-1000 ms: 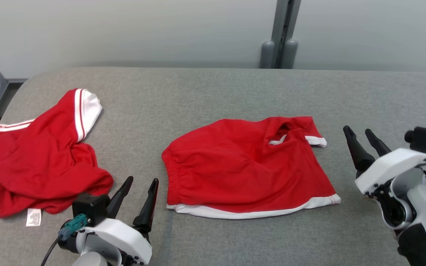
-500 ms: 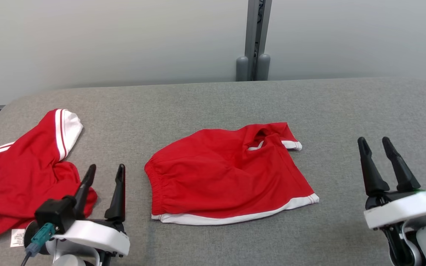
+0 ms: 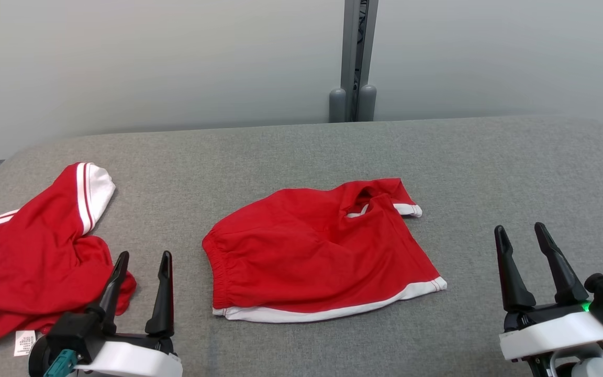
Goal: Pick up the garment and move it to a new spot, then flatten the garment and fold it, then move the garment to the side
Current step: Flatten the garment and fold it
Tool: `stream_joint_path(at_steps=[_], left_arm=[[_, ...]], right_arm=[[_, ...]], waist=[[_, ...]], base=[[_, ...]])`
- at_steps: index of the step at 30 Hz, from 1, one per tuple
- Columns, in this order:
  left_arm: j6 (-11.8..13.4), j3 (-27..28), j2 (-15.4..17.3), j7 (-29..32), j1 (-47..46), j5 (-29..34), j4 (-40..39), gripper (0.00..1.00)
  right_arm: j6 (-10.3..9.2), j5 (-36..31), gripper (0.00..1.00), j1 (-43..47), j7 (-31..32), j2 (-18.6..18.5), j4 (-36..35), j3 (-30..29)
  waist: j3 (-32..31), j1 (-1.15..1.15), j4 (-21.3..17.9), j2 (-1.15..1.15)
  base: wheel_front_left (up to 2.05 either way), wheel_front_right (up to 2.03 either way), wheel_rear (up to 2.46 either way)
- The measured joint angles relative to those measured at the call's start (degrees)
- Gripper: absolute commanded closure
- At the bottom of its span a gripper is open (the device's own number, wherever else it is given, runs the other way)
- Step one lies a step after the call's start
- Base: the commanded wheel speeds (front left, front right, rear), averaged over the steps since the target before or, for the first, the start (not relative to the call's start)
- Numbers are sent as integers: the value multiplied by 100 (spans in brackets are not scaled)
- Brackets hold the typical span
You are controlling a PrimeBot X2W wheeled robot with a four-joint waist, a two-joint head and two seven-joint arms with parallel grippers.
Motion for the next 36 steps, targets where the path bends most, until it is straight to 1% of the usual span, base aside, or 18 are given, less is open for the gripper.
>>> stream_joint_path(at_steps=[5, 9, 15, 24, 36], left_arm=[[-197, 234, -202, 0, 18, 315, 10, 0], [-338, 376, -338, 0, 37, 475, 25, 0], [-485, 495, -465, 0, 39, 659, 57, 0], [-643, 631, -536, 0, 39, 804, 162, 0], [-727, 693, -632, 0, 38, 915, 178, 0]], right_arm=[[0, -288, 0, 9, 0, 97, -41, -88], [0, -338, 0, 16, 0, 104, -65, -122], [0, -347, 0, 65, 0, 110, -122, -102], [0, -339, 0, 77, 0, 113, -133, -88], [0, -320, 0, 76, 0, 127, -108, -162]], waist=[[-28, 0, 48, 0], [-53, 0, 88, 0], [-82, 0, 114, 0], [-77, 0, 116, 0], [-59, 0, 127, 0]], base=[[0, 0, 0], [0, 0, 0], [0, 0, 0], [0, 0, 0], [0, 0, 0]])
